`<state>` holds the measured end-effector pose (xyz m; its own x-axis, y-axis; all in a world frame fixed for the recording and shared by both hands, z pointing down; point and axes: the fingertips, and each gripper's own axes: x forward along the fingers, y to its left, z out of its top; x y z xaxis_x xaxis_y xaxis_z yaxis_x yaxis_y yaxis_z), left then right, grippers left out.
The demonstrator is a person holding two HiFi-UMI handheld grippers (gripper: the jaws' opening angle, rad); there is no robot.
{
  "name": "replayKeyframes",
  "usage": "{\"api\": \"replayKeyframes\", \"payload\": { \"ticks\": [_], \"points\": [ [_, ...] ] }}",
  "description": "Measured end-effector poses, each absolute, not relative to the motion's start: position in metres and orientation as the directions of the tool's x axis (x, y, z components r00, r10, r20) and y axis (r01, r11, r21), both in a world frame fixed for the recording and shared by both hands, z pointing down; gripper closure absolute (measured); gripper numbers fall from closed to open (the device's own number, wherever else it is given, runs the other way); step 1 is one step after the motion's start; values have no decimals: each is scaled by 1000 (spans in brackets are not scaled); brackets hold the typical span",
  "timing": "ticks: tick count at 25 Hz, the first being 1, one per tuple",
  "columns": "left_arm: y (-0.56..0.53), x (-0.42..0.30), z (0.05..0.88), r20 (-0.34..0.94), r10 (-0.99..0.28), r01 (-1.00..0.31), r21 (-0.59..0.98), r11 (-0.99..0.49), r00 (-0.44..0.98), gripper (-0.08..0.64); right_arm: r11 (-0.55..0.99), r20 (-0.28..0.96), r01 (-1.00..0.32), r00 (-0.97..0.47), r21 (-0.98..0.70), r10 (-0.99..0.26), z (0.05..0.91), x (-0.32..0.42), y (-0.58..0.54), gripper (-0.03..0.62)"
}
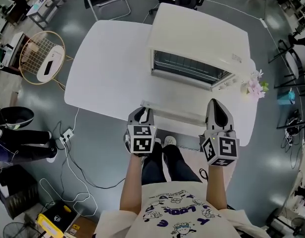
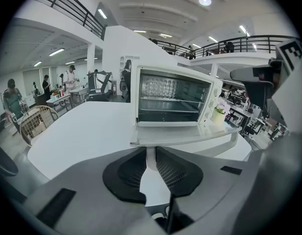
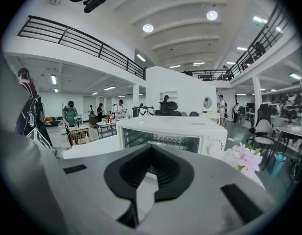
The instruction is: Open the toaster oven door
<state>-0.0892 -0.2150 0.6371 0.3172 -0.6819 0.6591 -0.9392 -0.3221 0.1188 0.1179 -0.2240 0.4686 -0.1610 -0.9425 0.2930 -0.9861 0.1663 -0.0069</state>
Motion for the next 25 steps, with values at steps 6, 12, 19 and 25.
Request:
{"api": "replayKeyframes", "payload": {
  "ticks": [6,12,19,25],
  "points": [
    [-208,-91,656,684,-656,-938,129,-322,319,492,173,313,-985,-167,-8,-935,480,112,-228,595],
    [-201,-92,680,703,-639,-940,129,-316,311,492,181,339,-983,-172,-6,-925,494,107,-229,595],
    [-198,-95,704,736,-609,-944,126,-305,295,494,191,370,-982,-179,-4,-912,510,102,-233,595],
    [-194,-95,732,768,-573,-945,130,-299,287,495,193,390,-981,-178,-1,-903,524,103,-237,595]
  ]
}}
